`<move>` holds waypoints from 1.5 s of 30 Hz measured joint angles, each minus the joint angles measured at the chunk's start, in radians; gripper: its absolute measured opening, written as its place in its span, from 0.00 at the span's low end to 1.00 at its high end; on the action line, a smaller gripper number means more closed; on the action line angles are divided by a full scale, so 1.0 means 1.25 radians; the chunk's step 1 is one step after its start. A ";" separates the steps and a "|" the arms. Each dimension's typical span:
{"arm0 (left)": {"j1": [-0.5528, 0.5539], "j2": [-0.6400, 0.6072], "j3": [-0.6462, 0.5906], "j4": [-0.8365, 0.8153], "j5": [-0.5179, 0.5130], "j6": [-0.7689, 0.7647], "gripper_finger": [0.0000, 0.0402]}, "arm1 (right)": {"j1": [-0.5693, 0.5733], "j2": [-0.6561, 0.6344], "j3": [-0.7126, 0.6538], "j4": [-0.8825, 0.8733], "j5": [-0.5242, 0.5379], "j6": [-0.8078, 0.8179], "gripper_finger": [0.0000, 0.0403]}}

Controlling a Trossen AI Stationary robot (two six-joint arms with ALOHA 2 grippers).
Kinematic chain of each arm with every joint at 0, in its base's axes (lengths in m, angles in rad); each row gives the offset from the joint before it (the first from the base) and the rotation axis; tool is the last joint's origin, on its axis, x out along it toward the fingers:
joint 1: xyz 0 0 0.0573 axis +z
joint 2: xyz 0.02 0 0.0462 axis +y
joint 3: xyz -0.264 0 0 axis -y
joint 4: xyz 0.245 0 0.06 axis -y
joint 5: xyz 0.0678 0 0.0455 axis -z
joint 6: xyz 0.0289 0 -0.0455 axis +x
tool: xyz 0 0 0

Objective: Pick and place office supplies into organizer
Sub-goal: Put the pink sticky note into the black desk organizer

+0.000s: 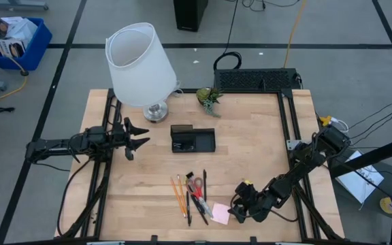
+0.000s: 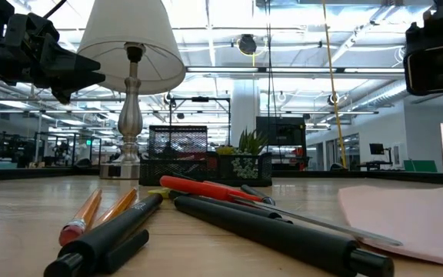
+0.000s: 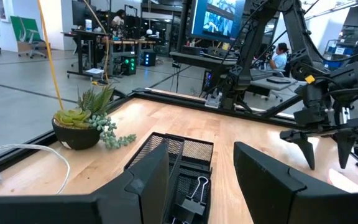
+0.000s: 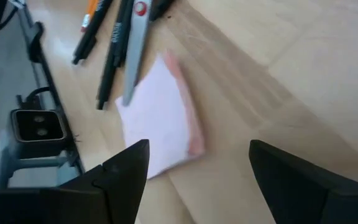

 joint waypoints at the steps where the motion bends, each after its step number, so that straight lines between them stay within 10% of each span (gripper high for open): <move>1: 0.000 0.000 0.000 0.000 0.000 0.000 0.46 | -0.004 0.006 0.000 0.022 -0.009 -0.005 0.67; 10: 0.000 0.000 0.000 0.000 0.000 0.000 0.46 | -0.009 0.025 0.001 0.066 -0.016 -0.023 0.61; 26: 0.000 0.000 0.000 0.000 0.000 0.000 0.46 | -0.025 0.025 0.000 0.066 -0.006 -0.070 0.02; 45: 0.000 0.000 0.000 0.000 0.000 0.000 0.46 | -0.023 -0.005 0.001 0.047 -0.029 -0.028 0.00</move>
